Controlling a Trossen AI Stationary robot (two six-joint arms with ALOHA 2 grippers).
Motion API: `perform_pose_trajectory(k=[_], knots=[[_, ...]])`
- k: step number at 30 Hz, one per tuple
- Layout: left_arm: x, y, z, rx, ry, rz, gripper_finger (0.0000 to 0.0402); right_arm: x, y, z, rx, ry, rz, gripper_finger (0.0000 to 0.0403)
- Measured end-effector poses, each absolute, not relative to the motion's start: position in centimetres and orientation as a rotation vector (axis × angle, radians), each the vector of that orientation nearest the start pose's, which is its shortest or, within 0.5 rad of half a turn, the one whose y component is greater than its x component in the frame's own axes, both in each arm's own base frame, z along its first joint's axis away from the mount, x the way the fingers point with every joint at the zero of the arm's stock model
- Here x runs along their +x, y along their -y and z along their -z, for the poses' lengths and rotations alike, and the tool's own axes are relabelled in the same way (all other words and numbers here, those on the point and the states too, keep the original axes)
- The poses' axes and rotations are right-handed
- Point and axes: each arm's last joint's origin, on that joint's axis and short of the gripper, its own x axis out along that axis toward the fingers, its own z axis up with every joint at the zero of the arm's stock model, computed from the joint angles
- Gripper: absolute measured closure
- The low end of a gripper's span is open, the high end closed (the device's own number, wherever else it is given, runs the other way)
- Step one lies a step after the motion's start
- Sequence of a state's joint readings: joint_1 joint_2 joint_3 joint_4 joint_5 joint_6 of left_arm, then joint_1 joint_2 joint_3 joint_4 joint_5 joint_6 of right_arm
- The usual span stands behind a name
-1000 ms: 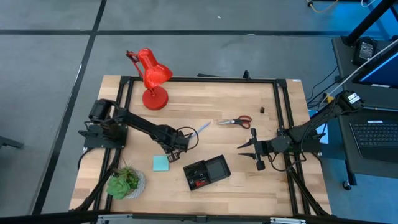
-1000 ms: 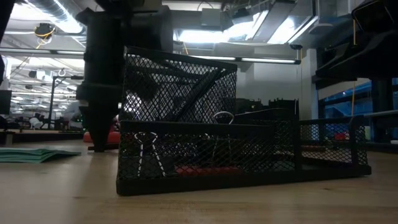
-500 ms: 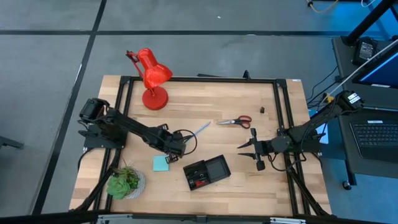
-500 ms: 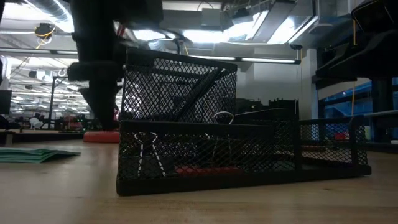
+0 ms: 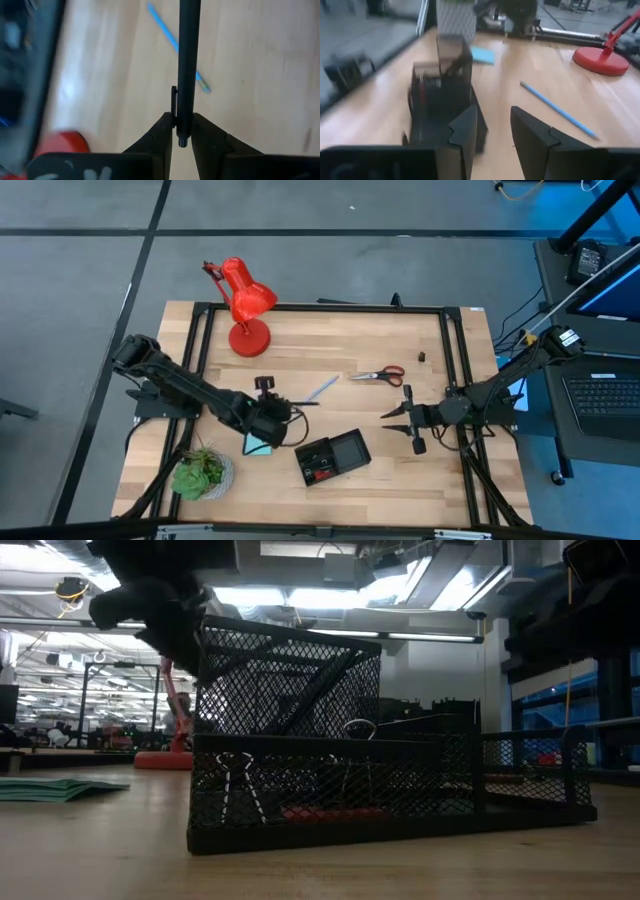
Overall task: Pick and place office supplies into organizer
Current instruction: Put the black pen into the black desk organizer
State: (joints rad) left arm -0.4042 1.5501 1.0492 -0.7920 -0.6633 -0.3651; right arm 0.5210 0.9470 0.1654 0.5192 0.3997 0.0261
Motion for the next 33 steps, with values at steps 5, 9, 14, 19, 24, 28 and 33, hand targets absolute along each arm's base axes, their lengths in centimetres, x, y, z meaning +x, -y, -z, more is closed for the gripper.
perform_pose_trajectory(k=[5,9,14,19,24,28,33], knots=[[27.1,10.6,-22.0,0.591,-0.956,-0.361,0.0348,16.1,-7.0,-17.3,0.314,-0.151,-0.048,0.0281],[27.5,11.3,-22.6,0.848,-0.893,-0.363,0.0348,16.3,-6.5,-17.4,0.556,-0.145,-0.001,0.0281],[27.7,12.3,-23.3,1.209,-0.874,-0.321,0.0348,16.5,-6.2,-17.4,0.645,-0.134,0.024,0.0281],[27.9,13.2,-23.9,1.533,-0.885,-0.273,0.0348,16.6,-5.9,-17.4,0.662,-0.129,0.041,0.0281],[28.1,14.0,-24.5,1.829,-0.901,-0.182,0.0348,16.7,-5.6,-17.4,0.596,-0.127,0.055,0.0281],[28.5,14.6,-25.1,2.020,-0.885,-0.100,0.0348,16.7,-5.4,-17.4,0.588,-0.125,0.068,0.0281],[29.0,15.3,-25.9,2.156,-0.809,-0.041,0.0348,16.8,-5.2,-17.3,0.584,-0.127,0.081,0.0281]])
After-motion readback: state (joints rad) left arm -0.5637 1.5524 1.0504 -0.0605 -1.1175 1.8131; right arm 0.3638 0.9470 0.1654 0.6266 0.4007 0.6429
